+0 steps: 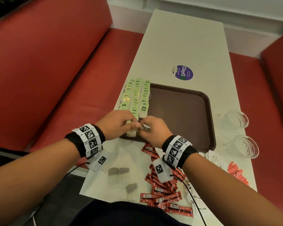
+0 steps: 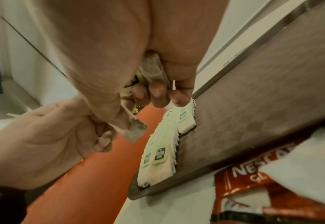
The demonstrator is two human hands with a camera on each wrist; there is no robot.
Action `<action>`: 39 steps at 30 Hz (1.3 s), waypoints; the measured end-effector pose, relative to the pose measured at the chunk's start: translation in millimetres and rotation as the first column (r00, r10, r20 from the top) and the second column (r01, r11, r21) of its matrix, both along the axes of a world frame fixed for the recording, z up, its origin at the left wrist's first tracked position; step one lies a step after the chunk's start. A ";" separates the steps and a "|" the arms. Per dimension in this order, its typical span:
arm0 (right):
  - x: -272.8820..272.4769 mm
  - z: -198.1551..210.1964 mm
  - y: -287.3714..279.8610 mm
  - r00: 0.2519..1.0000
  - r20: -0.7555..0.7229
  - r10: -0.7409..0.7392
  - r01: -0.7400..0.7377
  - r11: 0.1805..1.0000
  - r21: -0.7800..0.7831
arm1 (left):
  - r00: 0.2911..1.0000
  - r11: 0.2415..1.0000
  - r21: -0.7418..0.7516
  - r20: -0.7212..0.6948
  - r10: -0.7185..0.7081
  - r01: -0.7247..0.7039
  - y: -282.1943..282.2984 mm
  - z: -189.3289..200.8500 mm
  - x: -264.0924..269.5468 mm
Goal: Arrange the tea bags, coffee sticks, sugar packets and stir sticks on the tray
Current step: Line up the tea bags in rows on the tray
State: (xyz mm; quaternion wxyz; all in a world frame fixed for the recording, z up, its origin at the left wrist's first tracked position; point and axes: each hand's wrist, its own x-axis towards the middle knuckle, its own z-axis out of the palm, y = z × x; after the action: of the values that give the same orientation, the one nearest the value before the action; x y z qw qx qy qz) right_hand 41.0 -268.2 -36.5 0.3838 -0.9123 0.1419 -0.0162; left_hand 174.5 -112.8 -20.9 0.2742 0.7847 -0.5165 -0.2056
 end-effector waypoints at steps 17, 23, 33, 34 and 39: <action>-13.2 -12.3 -33.1 0.951 -0.215 -0.222 0.239 0.970 0.053 | 0.977 0.952 0.229 0.109 0.183 -0.203 -76.6 -37.6 28.7; -18.0 -10.3 -35.3 0.954 -0.233 -0.188 0.210 0.975 0.069 | 0.939 0.898 0.273 0.120 0.324 -0.345 -97.2 -42.4 41.7; -22.4 -5.0 -31.9 0.968 -0.199 -0.153 0.170 0.983 0.075 | 0.923 0.850 0.414 0.333 0.193 -0.327 -126.4 -36.7 22.5; -22.2 -4.5 -31.8 0.968 -0.195 -0.158 0.176 0.981 0.078 | 0.918 0.839 0.433 0.353 0.179 -0.331 -128.4 -38.3 21.3; -24.3 -3.9 -35.2 0.973 -0.148 -0.177 0.191 0.978 0.083 | 0.910 0.840 0.417 0.369 0.192 -0.346 -129.4 -33.8 20.6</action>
State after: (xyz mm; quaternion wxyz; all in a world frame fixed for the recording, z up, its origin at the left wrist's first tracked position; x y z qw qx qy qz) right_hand 16.7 -303.4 -40.4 0.4133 -0.8745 0.2531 0.0192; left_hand 195.0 -242.3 -54.7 0.0153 0.9153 -0.3704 -0.1576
